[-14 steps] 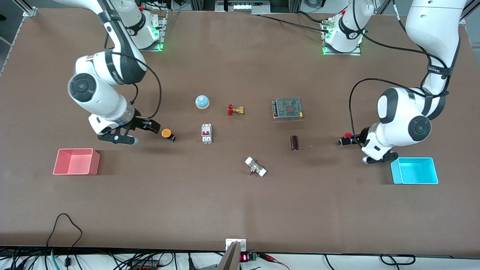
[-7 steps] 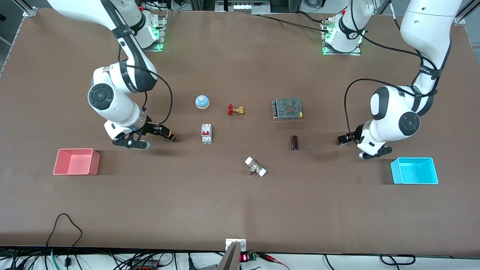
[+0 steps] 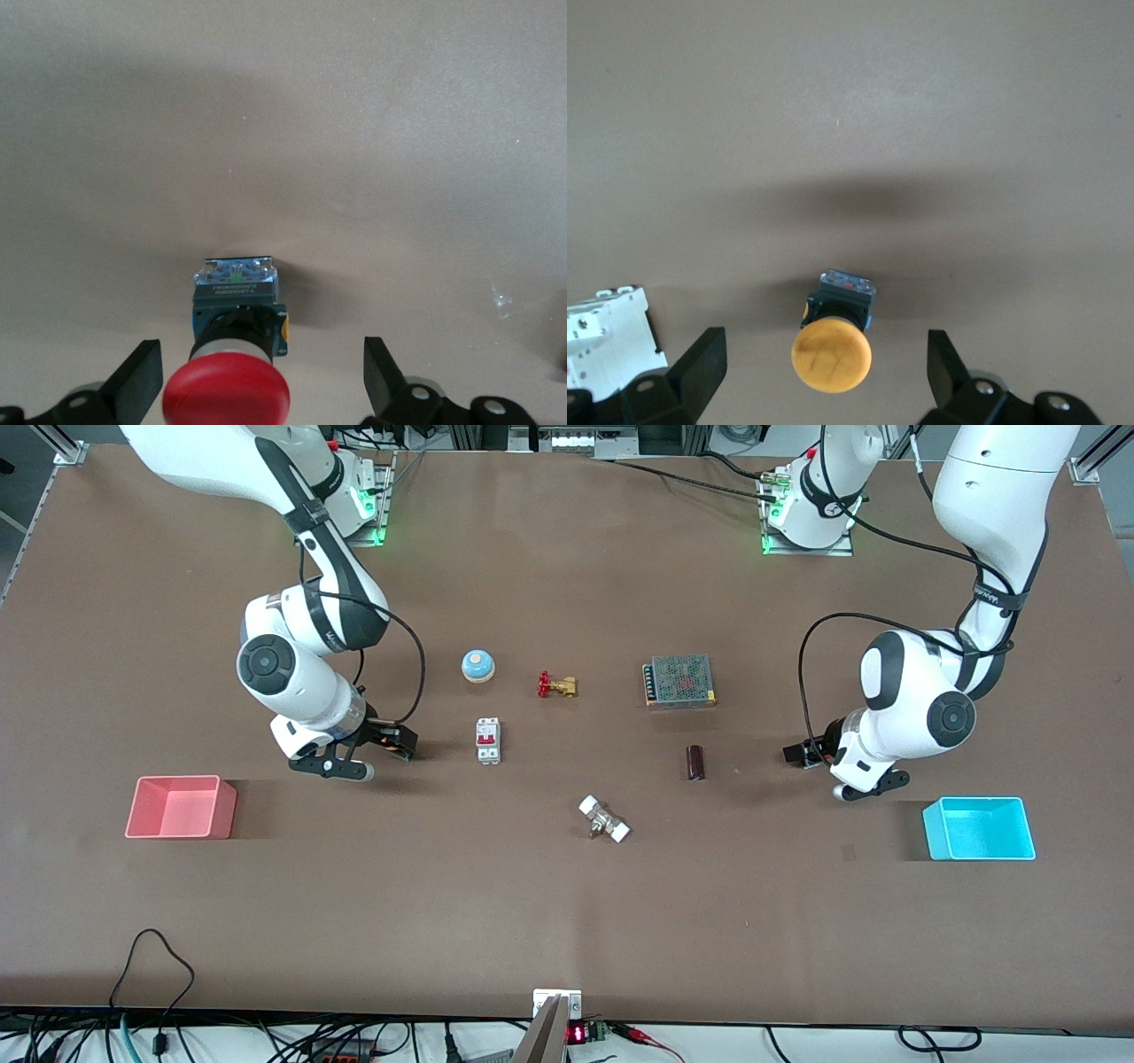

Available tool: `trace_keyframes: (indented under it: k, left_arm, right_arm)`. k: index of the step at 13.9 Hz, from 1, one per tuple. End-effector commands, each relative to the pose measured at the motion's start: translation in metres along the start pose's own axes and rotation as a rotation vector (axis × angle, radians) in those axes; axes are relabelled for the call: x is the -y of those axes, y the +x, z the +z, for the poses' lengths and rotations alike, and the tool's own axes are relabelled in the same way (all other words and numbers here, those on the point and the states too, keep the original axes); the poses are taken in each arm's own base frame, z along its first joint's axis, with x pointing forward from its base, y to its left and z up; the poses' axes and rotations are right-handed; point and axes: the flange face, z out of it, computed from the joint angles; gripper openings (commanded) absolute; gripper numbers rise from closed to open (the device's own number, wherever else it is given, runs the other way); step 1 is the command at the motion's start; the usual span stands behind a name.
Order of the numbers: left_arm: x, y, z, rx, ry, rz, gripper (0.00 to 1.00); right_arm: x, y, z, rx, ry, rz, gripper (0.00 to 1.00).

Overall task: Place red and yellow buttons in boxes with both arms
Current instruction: 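Grasp the yellow button with the right gripper while the left gripper grasps the red button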

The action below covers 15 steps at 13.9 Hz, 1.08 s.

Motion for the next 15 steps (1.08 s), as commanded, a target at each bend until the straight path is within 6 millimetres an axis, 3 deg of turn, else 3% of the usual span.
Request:
trace_keyframes:
  k: [1, 4, 6, 10, 12, 14, 15]
  left_arm:
    - [0.000, 0.003, 0.008, -0.027, 0.023, 0.031, 0.97]
    - [0.002, 0.004, 0.010, -0.039, 0.053, 0.060, 0.91]
    - [0.001, 0.004, 0.012, -0.034, 0.055, 0.063, 0.81]
    - [0.003, 0.003, 0.011, -0.028, 0.056, 0.059, 0.43]
    - [0.003, 0.004, 0.007, -0.036, 0.053, 0.056, 0.31]
    - [0.007, 0.007, -0.015, -0.073, 0.044, 0.051, 0.28]
    - [0.009, 0.009, -0.038, -0.108, 0.036, 0.046, 0.26]
  right_arm:
    - [0.007, -0.005, 0.007, -0.009, -0.017, -0.017, 1.00]
    - [0.004, -0.004, 0.016, 0.004, -0.021, -0.013, 1.00]
    - [0.004, -0.004, 0.022, 0.001, -0.019, -0.014, 1.00]
    - [0.003, -0.003, 0.030, 0.003, -0.015, -0.010, 1.00]
    - [0.003, -0.002, 0.030, 0.001, -0.014, -0.009, 0.92]
    - [0.002, -0.002, 0.034, 0.004, -0.016, -0.010, 0.81]
    - [0.003, -0.002, 0.035, 0.000, -0.013, -0.010, 0.76]
